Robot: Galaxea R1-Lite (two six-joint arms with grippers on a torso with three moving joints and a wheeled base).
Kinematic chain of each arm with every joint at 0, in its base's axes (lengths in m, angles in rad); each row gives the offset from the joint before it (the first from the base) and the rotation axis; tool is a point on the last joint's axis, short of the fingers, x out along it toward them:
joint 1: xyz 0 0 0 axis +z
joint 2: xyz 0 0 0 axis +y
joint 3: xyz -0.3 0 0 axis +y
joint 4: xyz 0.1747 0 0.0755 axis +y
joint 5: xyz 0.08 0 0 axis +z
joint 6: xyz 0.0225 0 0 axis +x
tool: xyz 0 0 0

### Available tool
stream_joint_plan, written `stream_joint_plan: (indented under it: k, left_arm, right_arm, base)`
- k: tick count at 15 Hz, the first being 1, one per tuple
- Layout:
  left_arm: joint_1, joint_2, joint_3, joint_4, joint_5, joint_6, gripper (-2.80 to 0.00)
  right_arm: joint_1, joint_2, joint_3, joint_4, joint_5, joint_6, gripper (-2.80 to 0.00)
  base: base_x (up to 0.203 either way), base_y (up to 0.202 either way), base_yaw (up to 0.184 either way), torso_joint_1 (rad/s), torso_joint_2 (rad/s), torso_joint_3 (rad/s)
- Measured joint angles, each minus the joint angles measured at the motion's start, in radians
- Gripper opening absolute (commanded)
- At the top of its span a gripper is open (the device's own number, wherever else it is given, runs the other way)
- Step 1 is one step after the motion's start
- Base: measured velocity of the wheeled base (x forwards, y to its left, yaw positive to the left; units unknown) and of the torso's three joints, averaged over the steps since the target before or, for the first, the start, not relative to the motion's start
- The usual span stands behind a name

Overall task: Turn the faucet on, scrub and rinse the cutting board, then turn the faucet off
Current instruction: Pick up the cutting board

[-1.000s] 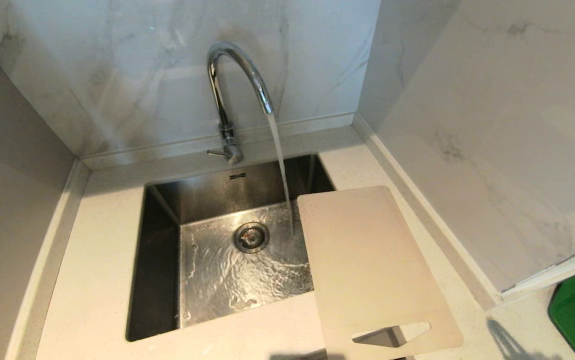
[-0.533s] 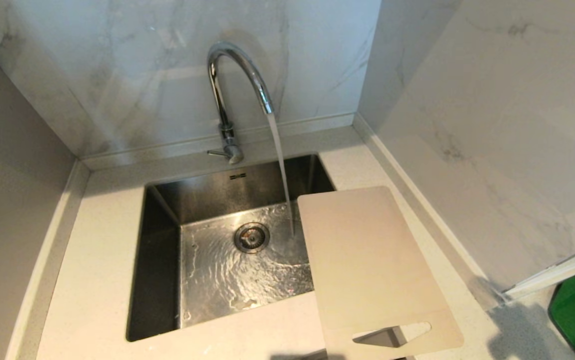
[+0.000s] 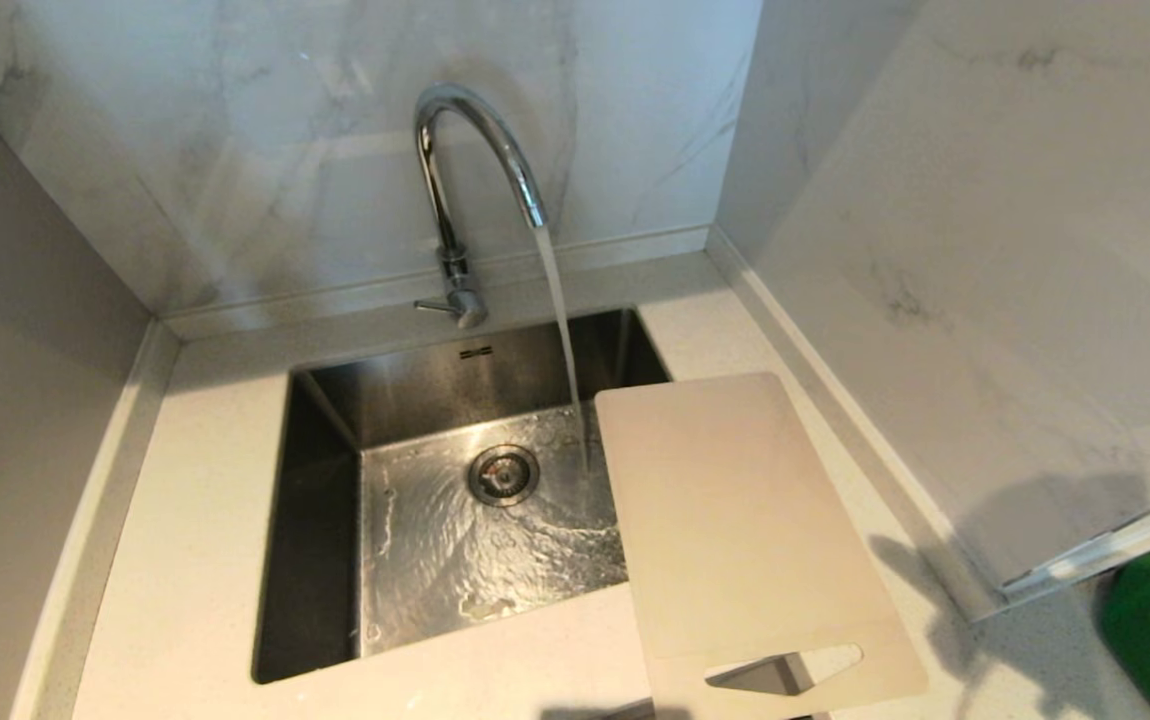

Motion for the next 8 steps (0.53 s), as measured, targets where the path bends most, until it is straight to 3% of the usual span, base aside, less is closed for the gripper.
stream_joint_plan:
  k: [4,8]
  left_arm:
    - [0.001,0.000,0.000,0.000,0.000,0.000,-2.80]
    - [0.000,0.000,0.000,0.000,0.000,0.000,-2.80]
  right_arm:
    - [0.063,0.126,-0.045,0.157,-0.035,-0.005,-2.80]
    - [0.110,0.242,0.009,0.254,-0.087,-0.005,-2.80]
  base:
    - [0.000,0.000,0.000,0.000,0.00,0.000]
    - [0.000,0.000,0.000,0.000,0.00,0.000]
